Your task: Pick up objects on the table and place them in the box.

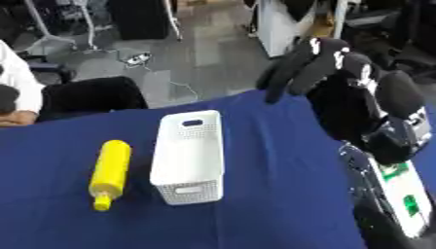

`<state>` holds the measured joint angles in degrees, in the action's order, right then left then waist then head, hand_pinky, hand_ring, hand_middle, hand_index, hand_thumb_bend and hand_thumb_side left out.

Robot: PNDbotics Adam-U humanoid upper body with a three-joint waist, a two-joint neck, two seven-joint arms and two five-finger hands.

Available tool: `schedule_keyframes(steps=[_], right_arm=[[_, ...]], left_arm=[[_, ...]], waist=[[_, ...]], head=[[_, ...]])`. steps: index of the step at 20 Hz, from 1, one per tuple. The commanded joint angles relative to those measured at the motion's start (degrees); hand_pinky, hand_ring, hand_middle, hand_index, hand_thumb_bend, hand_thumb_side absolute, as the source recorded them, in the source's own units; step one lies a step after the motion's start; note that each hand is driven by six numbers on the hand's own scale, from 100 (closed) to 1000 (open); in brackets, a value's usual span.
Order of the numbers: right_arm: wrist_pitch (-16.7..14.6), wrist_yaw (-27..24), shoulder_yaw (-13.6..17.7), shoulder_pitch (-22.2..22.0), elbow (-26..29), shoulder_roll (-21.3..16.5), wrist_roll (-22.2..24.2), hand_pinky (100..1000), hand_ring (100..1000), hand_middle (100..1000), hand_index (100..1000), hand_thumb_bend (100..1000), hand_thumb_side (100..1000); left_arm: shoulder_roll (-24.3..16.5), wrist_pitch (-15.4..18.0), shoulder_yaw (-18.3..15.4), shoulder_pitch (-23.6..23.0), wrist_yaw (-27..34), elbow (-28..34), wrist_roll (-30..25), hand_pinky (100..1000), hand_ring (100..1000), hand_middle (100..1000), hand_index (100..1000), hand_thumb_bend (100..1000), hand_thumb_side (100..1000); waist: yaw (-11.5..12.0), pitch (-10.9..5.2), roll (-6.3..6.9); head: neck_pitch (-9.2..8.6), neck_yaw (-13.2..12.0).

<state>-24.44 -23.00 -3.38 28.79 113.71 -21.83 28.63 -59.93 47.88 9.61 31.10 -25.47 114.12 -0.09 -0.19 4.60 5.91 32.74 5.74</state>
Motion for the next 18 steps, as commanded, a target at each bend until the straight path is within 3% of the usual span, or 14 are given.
schedule_keyframes(steps=[1, 4, 7, 13, 18], right_arm=[[0.0, 0.1, 0.1, 0.5, 0.9, -1.2, 0.4, 612, 507, 578, 623, 263, 1000], [0.1, 0.1, 0.1, 0.5, 0.9, -1.2, 0.5, 613, 507, 578, 623, 260, 1000], [0.2, 0.2, 0.0, 0.6, 0.9, -1.2, 0.8, 614, 507, 578, 623, 261, 1000], [0.5, 0.2, -0.2, 1.1, 0.9, -0.8, 1.6, 616, 506, 578, 622, 263, 1000], [0.6, 0.2, -0.3, 1.4, 0.9, -0.7, 2.2, 618, 506, 577, 622, 266, 1000]], left_arm=[[-2.3, 0.4, 0.3, 1.6, -3.7, 0.5, -0.5, 954, 847, 911, 831, 567, 643], [-1.9, 0.8, 0.7, 2.7, -6.7, 0.5, -0.8, 973, 854, 917, 830, 656, 617], [-1.4, 0.2, 1.5, 4.0, -8.7, 0.5, -1.5, 979, 855, 918, 831, 683, 618], [0.7, -1.5, 4.3, 8.0, -9.1, -1.5, -6.4, 974, 859, 919, 831, 679, 632], [3.2, -0.5, 5.3, 11.6, -11.3, -6.1, -7.9, 989, 862, 920, 824, 736, 532]], waist=[[-0.1, -0.76, -0.11], [-0.2, -0.73, -0.11], [-0.2, -0.62, -0.15], [-0.6, -0.05, -0.48], [-0.8, 0.40, -0.71]], head=[[1.20, -1.2], [2.52, -1.9], [3.15, -2.5], [2.13, -3.1], [1.91, -4.5]])
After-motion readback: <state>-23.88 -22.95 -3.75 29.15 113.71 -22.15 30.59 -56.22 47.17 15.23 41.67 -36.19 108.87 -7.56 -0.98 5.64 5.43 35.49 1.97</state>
